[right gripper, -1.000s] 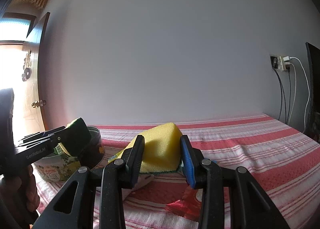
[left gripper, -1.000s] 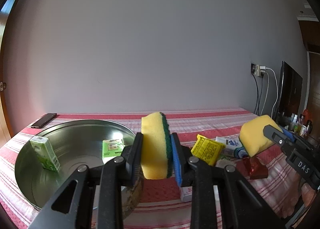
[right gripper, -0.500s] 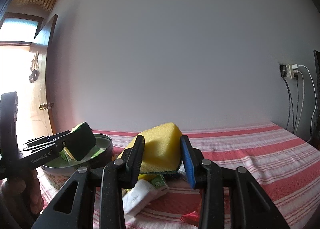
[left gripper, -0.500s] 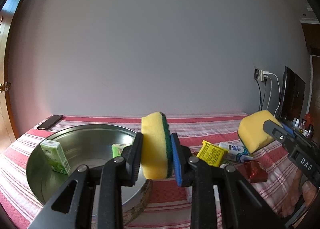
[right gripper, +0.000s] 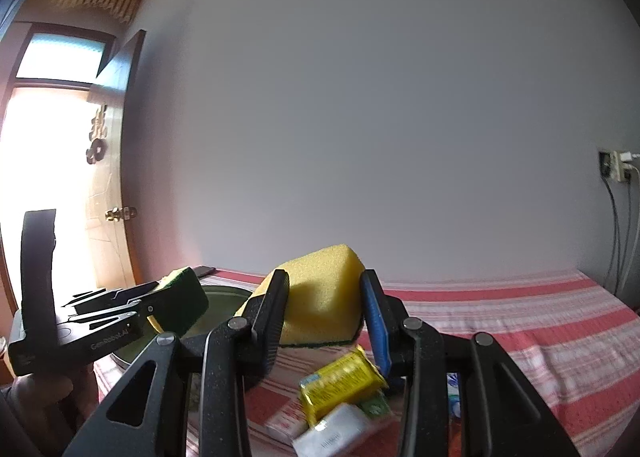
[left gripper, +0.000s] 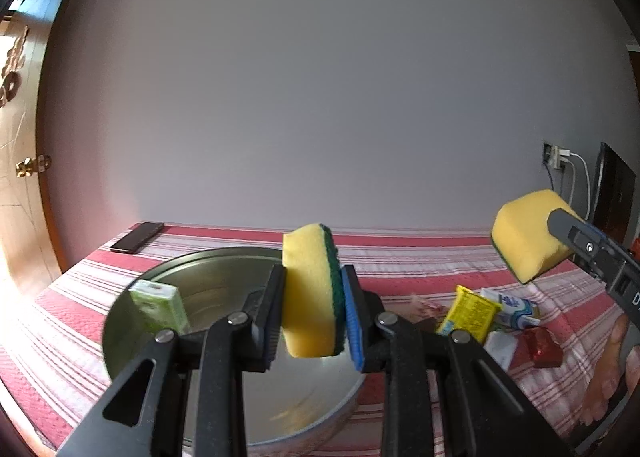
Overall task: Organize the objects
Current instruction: 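Carry the sponge with left tool over the tin while right tool carries its sponge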
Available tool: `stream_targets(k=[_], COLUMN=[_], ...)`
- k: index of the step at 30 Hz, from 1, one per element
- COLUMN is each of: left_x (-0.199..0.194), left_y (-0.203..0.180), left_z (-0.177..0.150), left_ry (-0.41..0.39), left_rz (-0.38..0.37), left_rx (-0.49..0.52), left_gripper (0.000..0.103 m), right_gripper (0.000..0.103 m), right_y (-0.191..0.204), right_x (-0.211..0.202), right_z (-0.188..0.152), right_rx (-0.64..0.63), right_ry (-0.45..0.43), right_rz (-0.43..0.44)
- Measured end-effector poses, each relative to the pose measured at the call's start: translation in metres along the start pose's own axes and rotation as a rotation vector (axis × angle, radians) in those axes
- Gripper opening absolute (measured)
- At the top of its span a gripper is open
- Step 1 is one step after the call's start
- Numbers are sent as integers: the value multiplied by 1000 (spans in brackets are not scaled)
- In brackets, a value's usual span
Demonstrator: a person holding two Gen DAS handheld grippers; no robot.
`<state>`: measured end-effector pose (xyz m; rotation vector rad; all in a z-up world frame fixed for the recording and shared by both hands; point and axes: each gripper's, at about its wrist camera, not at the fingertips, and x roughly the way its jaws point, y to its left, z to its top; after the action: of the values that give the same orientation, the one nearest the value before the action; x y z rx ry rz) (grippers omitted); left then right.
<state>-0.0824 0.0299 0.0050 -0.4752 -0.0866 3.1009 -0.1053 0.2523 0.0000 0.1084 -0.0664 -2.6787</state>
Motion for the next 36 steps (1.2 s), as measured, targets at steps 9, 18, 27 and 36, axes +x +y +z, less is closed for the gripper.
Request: stream_targets(k=[9, 18, 27, 36], left_x=[4, 17, 21, 40], left_y=[28, 44, 51, 67], left_z=[5, -1, -3, -10], left_ry=[38, 108, 148, 215], left_rz=[72, 98, 134, 155], left_rx=[-25, -26, -6, 7], left_gripper=[26, 26, 26, 26], right_gripper=[39, 39, 39, 39], right_y=[24, 44, 70, 89], right_x=[23, 50, 85, 115], right_z=[9, 14, 16, 10], right_rx=[-16, -30, -30, -47], right_ry=[26, 73, 135, 200], right_rz=[82, 144, 185, 207])
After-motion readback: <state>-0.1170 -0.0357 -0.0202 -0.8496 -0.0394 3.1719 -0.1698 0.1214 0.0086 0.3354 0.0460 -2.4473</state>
